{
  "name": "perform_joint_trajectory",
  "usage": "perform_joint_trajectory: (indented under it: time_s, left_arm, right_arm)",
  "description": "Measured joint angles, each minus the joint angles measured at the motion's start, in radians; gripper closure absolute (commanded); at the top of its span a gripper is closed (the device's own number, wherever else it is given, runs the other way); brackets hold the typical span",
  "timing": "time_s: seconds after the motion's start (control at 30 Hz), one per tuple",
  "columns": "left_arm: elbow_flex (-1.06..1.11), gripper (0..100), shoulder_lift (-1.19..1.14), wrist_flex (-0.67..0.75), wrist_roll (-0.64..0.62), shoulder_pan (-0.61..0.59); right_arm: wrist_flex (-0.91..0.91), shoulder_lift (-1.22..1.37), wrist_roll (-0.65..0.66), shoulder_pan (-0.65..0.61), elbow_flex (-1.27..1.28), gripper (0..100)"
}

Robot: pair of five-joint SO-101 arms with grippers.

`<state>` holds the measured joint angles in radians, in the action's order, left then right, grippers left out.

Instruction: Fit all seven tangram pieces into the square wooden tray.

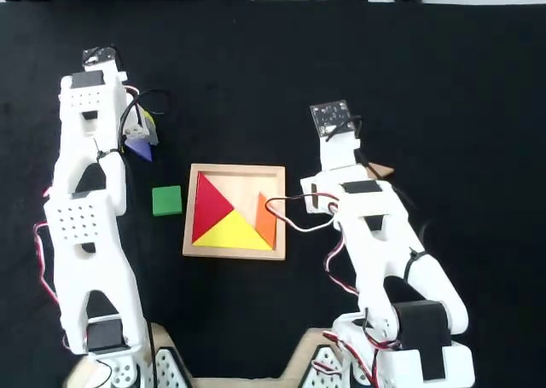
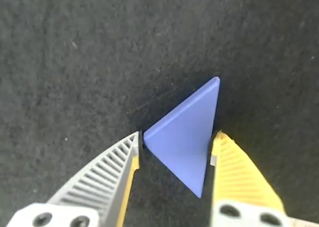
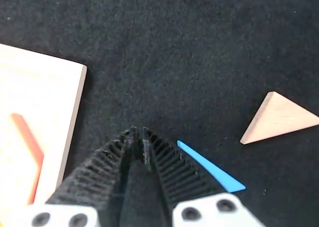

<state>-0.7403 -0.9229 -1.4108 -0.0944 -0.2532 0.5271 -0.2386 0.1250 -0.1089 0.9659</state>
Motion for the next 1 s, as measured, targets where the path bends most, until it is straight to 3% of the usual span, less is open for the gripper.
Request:
perform_joint_trajectory:
  time_s: [0.43, 0.6, 0.83, 1.0]
  left_arm:
    - [-0.43, 78, -0.232, -0.204, 0.003, 0.0]
    - [-0.58, 85, -0.282, -0.296, 0.08, 0.009]
    - [-0.664, 80, -0.342, -0.316, 0.12, 0.018]
    - [-0.671, 86, -0.345, -0.316, 0.189, 0.018]
  right_arm:
    - [0.0, 0.0, 0.0, 0.0, 0.0, 98.7]
    - [0.0, 0.0, 0.0, 0.0, 0.0, 98.7]
    - [0.0, 0.0, 0.0, 0.0, 0.0, 98.7]
    - [0.0, 0.0, 0.0, 0.0, 0.0, 98.7]
